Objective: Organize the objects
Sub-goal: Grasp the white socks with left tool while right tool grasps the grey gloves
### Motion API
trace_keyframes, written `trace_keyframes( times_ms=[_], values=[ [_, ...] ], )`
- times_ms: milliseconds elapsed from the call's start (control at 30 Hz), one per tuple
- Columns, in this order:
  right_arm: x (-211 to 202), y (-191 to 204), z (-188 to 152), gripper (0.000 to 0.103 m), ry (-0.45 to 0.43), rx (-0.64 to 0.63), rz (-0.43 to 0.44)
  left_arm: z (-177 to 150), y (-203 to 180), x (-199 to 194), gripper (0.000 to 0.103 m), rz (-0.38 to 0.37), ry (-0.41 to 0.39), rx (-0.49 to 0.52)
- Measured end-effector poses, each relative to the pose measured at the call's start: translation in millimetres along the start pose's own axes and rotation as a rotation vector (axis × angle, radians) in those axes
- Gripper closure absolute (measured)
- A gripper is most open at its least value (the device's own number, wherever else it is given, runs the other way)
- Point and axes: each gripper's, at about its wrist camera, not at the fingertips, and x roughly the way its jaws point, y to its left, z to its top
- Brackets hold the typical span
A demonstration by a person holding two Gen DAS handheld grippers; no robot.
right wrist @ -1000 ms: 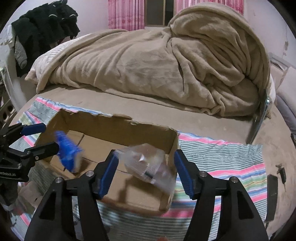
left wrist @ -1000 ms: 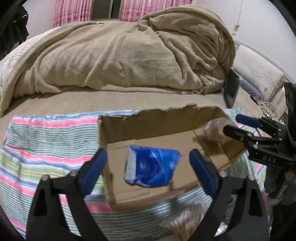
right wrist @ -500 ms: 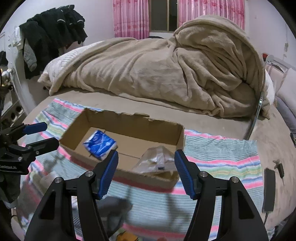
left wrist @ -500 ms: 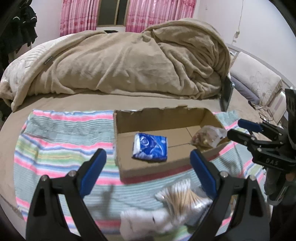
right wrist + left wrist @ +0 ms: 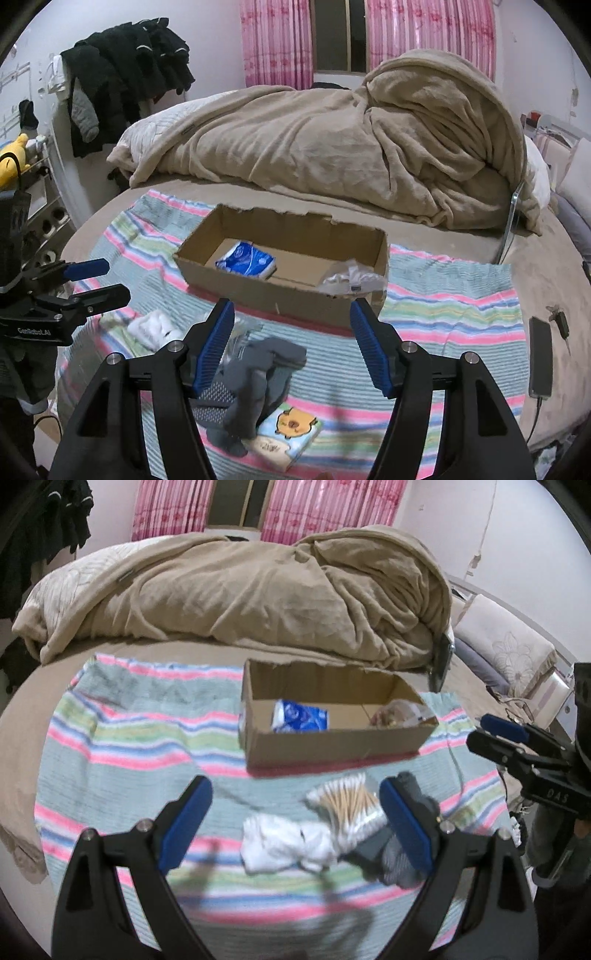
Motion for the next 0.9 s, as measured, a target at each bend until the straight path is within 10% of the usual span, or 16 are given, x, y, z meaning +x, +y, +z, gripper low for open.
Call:
trace_keyframes(
  times_ms=[900],
  values=[
    [42.1, 2.0, -50.6, 0.034, 0.156, 0.047, 0.063, -55.5, -7.5, 60.1, 0.010, 0.063, 0.220, 0.094]
  ],
)
